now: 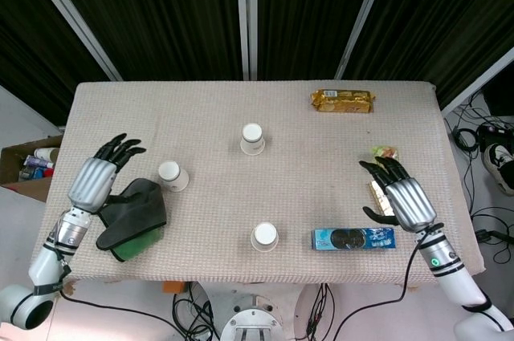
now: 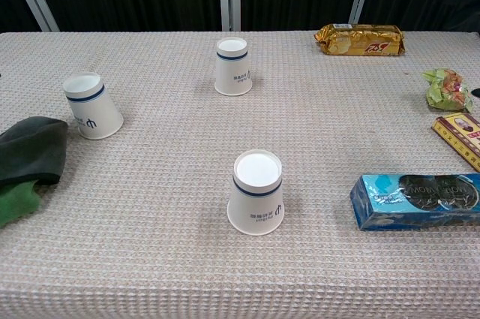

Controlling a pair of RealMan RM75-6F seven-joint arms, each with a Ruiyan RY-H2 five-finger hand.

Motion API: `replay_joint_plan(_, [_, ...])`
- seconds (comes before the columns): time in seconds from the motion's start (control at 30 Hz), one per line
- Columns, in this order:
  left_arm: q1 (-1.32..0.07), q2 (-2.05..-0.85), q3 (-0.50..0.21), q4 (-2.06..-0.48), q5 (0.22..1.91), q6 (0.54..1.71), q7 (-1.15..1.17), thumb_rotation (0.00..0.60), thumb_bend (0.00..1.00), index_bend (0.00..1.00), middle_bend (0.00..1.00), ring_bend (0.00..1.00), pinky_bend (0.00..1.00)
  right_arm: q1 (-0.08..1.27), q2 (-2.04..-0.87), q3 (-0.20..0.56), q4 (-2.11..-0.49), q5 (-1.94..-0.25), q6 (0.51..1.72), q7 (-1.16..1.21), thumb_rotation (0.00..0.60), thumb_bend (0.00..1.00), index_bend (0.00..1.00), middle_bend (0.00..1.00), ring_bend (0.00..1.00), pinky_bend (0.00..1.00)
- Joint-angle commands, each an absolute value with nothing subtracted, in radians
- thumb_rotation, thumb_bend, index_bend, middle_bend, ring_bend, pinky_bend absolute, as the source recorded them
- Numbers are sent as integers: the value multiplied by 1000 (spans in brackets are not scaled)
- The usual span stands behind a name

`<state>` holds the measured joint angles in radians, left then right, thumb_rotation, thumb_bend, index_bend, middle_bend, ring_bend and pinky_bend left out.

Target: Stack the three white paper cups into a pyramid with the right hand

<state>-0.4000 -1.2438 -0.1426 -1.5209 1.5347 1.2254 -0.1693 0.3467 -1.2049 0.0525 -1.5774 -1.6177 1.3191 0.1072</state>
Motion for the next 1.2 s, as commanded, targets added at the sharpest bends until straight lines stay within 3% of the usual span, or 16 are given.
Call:
replay_joint_plan(0.03, [-497, -1218, -166, -1508, 1409, 1030, -245, 600, 98, 206, 150, 58, 165, 292, -1178, 34, -1571, -1630, 1395, 125, 600, 173, 121, 221, 66, 126])
replay_joint_plan(0.23, [-594, -1266, -186, -1457, 1355, 872, -320, 600, 98, 206, 175, 58, 165, 263, -1182, 28, -1550, -1622, 1429, 139, 600, 172, 134, 229, 66, 125])
replay_joint_plan(0.6, [-672, -1319, -165, -1384, 1275, 712, -308, 600, 98, 207, 184, 58, 165, 239, -1199, 30, -1519, -1606, 1446, 162, 600, 173, 135, 229, 66, 125])
replay_joint_plan(0.7, [-669, -1326, -159, -1376, 1273, 717, -318, 600, 98, 227, 197, 60, 165, 237, -1208, 33, -1505, -1597, 1442, 168, 600, 173, 138, 229, 67, 125])
replay_joint_plan(0.8, [-663, -1357, -159, -1344, 1265, 746, -305, 600, 103, 277, 270, 109, 176, 236, -1218, 36, -1494, -1590, 1439, 174, 600, 173, 139, 230, 67, 126])
replay_joint_plan(1.03, [-681, -1428, -153, -1265, 1257, 764, -235, 600, 250, 393, 388, 193, 208, 232, -1231, 38, -1481, -1578, 1431, 175, 600, 173, 150, 232, 67, 125])
replay_joint_plan(1.2, [-690, -1425, -158, -1307, 1240, 780, -165, 600, 287, 483, 477, 253, 218, 225, -1230, 41, -1479, -1574, 1437, 175, 600, 173, 157, 234, 67, 126])
